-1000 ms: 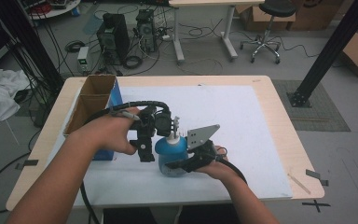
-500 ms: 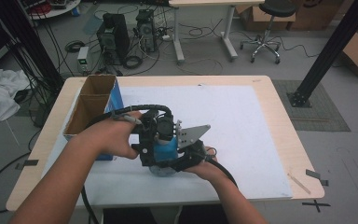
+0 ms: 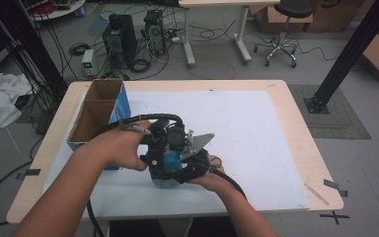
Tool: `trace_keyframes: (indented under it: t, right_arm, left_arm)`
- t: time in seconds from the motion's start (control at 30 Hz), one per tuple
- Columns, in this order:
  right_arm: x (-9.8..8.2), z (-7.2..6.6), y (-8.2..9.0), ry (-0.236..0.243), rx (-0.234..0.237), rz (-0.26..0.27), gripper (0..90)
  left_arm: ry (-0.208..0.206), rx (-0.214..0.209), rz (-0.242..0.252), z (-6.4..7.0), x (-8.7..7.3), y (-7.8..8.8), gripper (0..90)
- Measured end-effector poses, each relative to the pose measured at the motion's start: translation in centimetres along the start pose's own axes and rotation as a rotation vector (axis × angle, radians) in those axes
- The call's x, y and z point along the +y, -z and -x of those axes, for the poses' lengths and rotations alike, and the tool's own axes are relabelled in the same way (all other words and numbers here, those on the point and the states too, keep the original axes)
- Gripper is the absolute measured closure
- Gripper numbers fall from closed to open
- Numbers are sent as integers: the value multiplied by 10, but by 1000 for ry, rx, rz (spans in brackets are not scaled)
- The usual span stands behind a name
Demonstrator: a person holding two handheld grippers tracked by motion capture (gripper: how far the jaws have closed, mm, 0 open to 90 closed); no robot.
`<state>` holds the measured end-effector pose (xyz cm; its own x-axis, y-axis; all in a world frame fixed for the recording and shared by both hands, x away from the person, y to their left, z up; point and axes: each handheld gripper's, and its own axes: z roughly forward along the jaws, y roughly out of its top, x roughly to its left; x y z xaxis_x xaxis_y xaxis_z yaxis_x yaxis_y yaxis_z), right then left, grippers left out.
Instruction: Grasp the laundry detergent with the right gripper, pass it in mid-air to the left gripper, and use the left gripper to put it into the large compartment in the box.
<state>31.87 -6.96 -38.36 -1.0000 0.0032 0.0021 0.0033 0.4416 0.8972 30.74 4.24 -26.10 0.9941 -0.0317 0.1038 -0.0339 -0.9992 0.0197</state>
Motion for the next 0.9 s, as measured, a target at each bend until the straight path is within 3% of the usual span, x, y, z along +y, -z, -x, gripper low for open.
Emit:
trace_keyframes:
  t: [0.3, 0.57, 0.9]
  right_arm:
    - [3, 1, -2, 24, -1, 13, 473]
    - [2, 0, -4, 5, 6, 12, 473]
    - [3, 4, -6, 48, -11, 26, 473]
  left_arm:
    - [6, 18, -7, 1, 0, -1, 5]
    - [3, 11, -20, 1, -1, 0, 94]
    - [4, 7, -25, 2, -1, -2, 157]
